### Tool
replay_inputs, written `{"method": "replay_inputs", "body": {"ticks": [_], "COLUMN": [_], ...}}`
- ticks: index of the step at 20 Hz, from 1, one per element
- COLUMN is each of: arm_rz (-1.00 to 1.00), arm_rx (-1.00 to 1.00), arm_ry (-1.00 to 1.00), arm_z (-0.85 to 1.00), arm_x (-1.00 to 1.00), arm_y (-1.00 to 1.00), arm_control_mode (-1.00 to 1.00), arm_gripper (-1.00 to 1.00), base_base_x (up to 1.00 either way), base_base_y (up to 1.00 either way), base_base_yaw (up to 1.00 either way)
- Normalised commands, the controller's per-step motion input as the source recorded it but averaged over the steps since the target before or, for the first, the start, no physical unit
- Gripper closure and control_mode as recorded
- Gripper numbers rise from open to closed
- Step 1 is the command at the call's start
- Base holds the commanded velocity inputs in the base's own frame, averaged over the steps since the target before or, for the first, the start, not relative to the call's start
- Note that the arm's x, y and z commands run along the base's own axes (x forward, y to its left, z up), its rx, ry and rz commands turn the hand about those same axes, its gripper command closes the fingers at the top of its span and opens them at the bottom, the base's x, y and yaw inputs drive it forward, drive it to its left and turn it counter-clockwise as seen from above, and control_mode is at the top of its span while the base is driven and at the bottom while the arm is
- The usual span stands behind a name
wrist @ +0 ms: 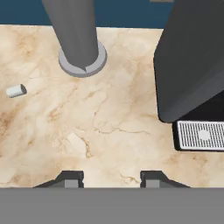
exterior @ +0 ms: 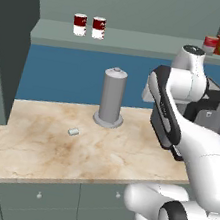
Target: Stack two cans on top of the other two cans in the cabinet.
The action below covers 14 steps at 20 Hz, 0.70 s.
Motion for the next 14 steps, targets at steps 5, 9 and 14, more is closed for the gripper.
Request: {"method": "replay_inputs", "body": {"ticks": [5, 9, 14], "arm_rz": [0.00, 0.00, 0.00], "arm_rx": [0.00, 0.00, 0.00], "arm_ry": [-0.06, -0.40, -0.41], "arm_z": [0.00, 0.01, 0.18], "arm_x": [-0.15, -0.31, -0.17], "arm_y": [0.00, 0.02, 0.09], "arm_control_mode": [-1.00, -1.00, -1.00], "arm_gripper": [-1.00, -1.00, -1.00], "base_base_x": [0.00, 0.00, 0.00], "base_base_y": [0.00, 0.00, 0.00], "base_base_yaw": [0.00, 0.00, 0.00]}}
